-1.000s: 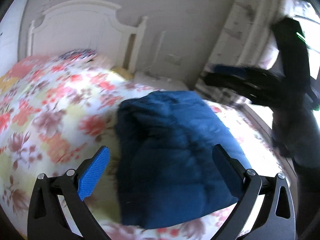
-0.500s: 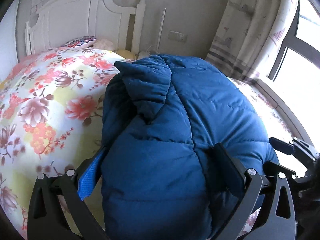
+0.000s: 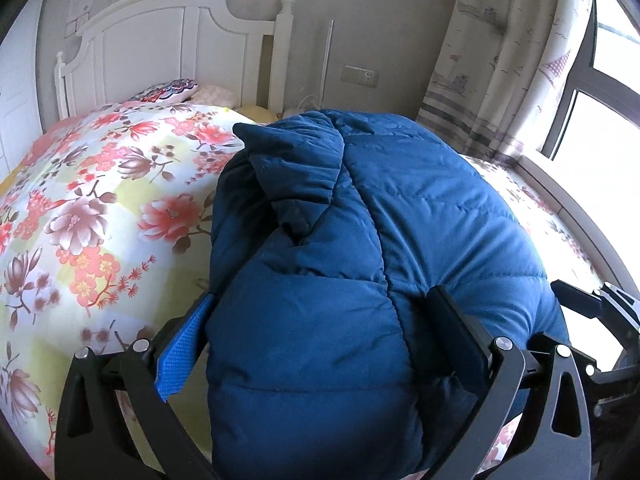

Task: Fold large clothes
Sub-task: 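Release the bundle with both tools and pull them back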

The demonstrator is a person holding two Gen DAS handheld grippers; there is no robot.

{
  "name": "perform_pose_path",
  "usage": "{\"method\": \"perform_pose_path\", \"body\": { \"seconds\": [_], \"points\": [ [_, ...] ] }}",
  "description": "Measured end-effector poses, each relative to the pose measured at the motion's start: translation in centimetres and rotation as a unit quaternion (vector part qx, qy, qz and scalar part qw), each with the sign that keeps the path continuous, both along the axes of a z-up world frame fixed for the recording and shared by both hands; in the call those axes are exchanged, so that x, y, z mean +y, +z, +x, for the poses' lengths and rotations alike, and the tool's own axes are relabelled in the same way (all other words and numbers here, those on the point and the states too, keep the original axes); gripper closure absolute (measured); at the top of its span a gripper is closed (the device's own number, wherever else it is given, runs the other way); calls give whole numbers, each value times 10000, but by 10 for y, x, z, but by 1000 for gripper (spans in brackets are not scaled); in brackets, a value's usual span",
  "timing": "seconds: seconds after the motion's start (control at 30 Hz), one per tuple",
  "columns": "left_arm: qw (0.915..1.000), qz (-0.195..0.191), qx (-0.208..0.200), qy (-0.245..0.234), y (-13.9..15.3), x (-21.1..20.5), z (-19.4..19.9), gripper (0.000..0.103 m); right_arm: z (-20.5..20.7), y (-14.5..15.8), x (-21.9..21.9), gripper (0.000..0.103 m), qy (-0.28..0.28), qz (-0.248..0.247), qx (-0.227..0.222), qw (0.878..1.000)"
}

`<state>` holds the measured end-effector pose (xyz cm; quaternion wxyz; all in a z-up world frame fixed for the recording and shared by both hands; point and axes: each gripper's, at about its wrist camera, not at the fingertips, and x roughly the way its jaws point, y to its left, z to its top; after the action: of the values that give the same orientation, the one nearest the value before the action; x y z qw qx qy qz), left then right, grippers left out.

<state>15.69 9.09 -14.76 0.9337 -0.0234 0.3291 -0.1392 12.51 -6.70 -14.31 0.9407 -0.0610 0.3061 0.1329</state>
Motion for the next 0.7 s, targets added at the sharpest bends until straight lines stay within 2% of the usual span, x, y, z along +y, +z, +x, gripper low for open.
{"method": "perform_pose_path", "body": {
  "seconds": [0.3, 0.37, 0.43, 0.53, 0.6, 0.7],
  "points": [
    [9998, 78, -95, 169, 8, 1, -15, 5, -3, -1, -4, 38, -234, 136, 98, 9996],
    [9991, 154, -321, 237, 22, 5, -35, 5, -12, 8, -5, 38, -312, 189, 138, 9992],
    [9973, 260, -616, 293, 40, 8, -59, 5, -34, 28, -7, 37, -352, 356, -25, 9987],
    [9932, 471, -1007, 353, 73, 8, -101, 5, -67, 56, -11, 19, -497, 635, -321, 9962],
    [9910, 476, -1165, 452, 92, 9, -126, 5, -93, 74, -13, 2, -692, 815, -444, 9933],
    [9883, 537, -1324, 531, 109, 4, -155, 5, -120, 88, -11, 2, -919, 851, -415, 9913]
  ]
}}
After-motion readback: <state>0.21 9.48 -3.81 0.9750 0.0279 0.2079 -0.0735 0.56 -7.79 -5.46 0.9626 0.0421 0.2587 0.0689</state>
